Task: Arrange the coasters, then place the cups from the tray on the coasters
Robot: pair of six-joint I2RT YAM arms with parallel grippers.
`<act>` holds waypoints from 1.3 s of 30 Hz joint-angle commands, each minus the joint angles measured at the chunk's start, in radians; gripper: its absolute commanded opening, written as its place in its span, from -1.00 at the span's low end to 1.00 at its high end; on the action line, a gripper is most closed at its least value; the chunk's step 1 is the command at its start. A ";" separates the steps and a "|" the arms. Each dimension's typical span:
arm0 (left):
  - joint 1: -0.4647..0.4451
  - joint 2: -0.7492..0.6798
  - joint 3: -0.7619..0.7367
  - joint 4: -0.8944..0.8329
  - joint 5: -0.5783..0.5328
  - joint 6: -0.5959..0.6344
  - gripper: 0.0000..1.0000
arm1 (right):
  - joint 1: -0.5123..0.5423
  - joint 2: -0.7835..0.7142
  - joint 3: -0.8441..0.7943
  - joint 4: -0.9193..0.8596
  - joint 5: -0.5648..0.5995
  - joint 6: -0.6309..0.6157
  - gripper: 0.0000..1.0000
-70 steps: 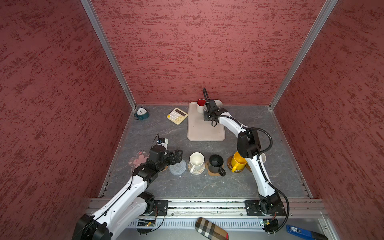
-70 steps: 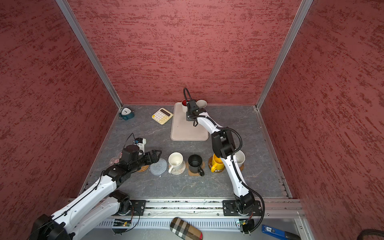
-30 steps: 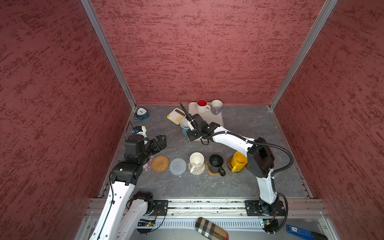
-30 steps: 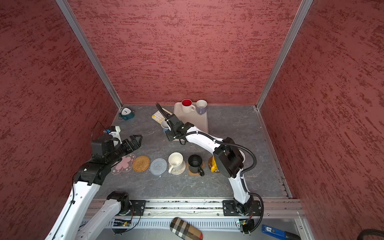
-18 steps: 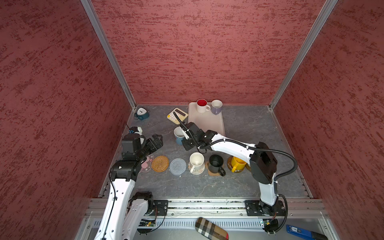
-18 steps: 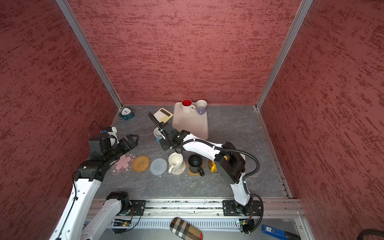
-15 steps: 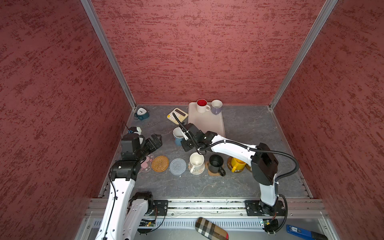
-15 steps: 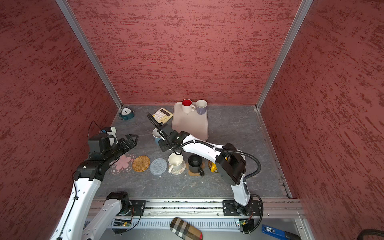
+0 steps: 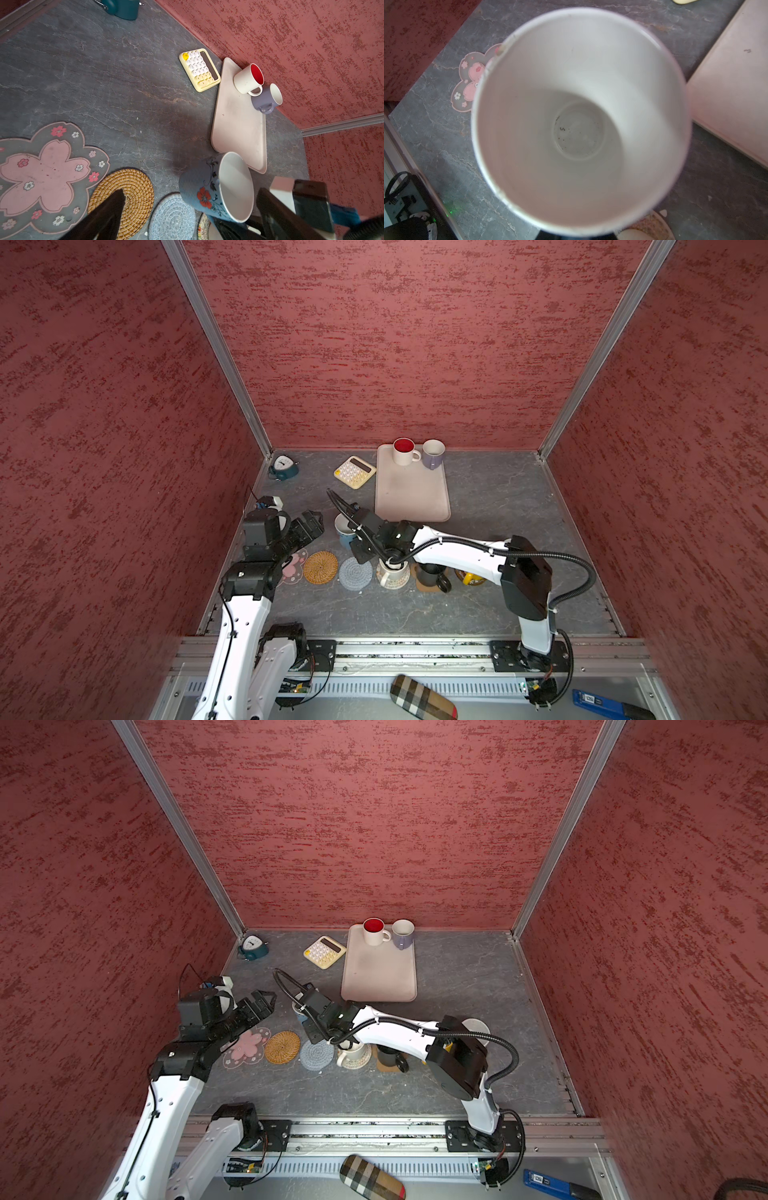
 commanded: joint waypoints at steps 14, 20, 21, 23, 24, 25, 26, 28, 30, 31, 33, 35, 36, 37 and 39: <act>0.038 0.004 -0.022 0.062 0.016 0.007 0.99 | 0.072 -0.132 -0.181 0.052 0.089 0.059 -1.00; 0.039 0.006 -0.024 0.062 0.013 0.006 0.99 | 0.093 -0.136 -0.195 0.057 0.099 0.059 -1.00; 0.039 0.006 -0.023 0.063 0.013 0.007 0.99 | 0.095 -0.136 -0.193 0.058 0.099 0.057 -1.00; 0.039 0.006 -0.023 0.063 0.015 0.007 0.99 | 0.101 -0.132 -0.189 0.060 0.097 0.056 -1.00; 0.039 0.008 -0.024 0.063 0.015 0.007 0.99 | 0.104 -0.130 -0.186 0.060 0.098 0.054 -1.00; 0.039 0.008 -0.023 0.063 0.016 0.007 0.99 | 0.105 -0.125 -0.183 0.060 0.096 0.054 -1.00; 0.040 0.007 -0.025 0.063 0.016 0.007 0.99 | 0.107 -0.123 -0.181 0.060 0.094 0.054 -1.00; 0.039 0.008 -0.026 0.064 0.017 0.007 0.99 | 0.111 -0.115 -0.175 0.060 0.092 0.055 -1.00; 0.040 0.007 -0.030 0.063 0.020 0.007 0.99 | 0.117 -0.108 -0.173 0.058 0.089 0.058 -1.00; 0.039 0.009 -0.031 0.064 0.019 0.007 0.99 | 0.118 -0.105 -0.171 0.058 0.089 0.059 -1.00; 0.039 0.007 -0.031 0.064 0.022 0.007 0.99 | 0.122 -0.098 -0.171 0.060 0.092 0.060 -1.00; 0.039 0.006 -0.031 0.066 0.025 0.006 0.99 | 0.121 -0.089 -0.171 0.063 0.091 0.061 -1.00; 0.039 0.006 -0.034 0.068 0.025 0.006 0.99 | 0.121 -0.085 -0.173 0.067 0.089 0.060 -1.00; 0.039 0.006 -0.036 0.069 0.027 0.006 0.99 | 0.121 -0.081 -0.173 0.071 0.089 0.060 -1.00; 0.040 0.008 -0.038 0.070 0.030 0.006 0.99 | 0.121 -0.071 -0.170 0.077 0.088 0.060 -1.00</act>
